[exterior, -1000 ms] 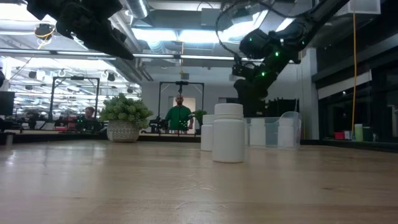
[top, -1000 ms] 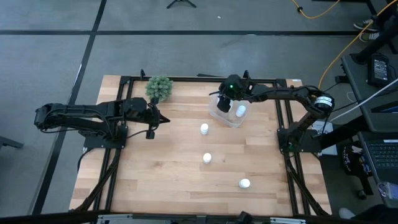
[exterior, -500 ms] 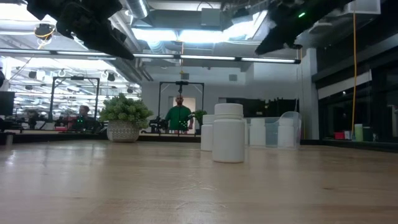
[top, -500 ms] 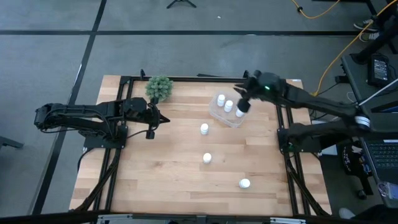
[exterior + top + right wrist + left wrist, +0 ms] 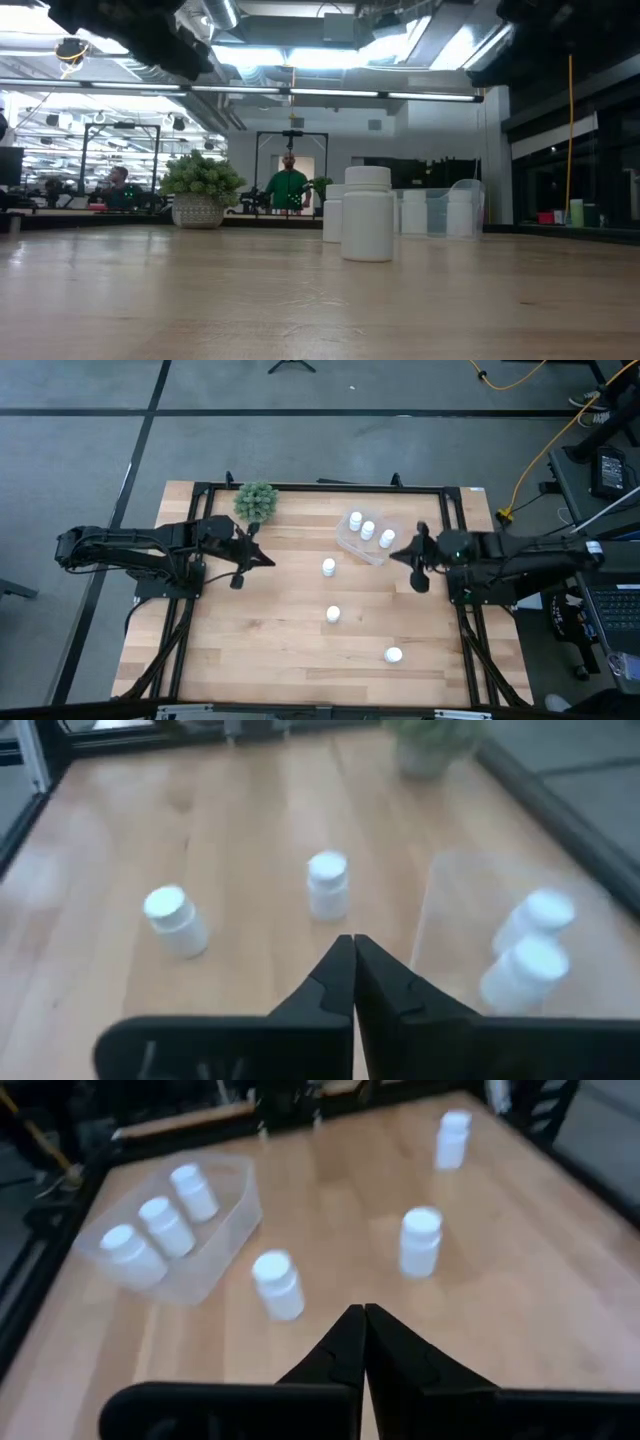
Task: Pick and place pill bottles into a basket
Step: Put the white pill bottle into the transparent bin
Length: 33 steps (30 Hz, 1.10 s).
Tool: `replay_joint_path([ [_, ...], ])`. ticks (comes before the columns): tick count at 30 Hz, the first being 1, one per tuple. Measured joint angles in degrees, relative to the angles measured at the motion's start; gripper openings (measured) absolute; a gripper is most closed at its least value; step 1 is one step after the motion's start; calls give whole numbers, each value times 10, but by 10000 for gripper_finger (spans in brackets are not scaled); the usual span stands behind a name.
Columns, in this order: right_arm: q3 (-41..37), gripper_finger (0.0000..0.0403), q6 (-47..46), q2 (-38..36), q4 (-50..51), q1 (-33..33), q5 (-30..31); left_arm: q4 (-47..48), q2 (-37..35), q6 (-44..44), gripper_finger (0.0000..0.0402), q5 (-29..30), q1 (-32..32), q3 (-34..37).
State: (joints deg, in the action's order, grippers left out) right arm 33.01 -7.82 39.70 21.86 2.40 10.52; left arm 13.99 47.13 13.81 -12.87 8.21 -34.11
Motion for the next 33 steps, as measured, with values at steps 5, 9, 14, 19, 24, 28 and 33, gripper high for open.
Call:
replay_joint_path([
  [5,-3,2,-89,2,61,102,83,-35,0,-16,3,-28,0,0],
  [9,-3,2,-157,3,83,189,111,-36,0,-20,2,-28,-4,0],
  [14,-3,2,-259,23,120,300,194,-36,0,-46,3,-27,-15,0],
  [19,15,1,-357,80,125,385,229,-36,0,-67,3,-27,-25,0],
  [24,80,1,-435,178,168,438,235,-37,0,-73,2,-22,-38,0],
  [28,131,0,-511,260,206,484,239,-37,0,-72,3,-23,-53,0],
  [33,188,0,-610,345,236,562,291,-37,0,-72,3,-22,-70,0],
])
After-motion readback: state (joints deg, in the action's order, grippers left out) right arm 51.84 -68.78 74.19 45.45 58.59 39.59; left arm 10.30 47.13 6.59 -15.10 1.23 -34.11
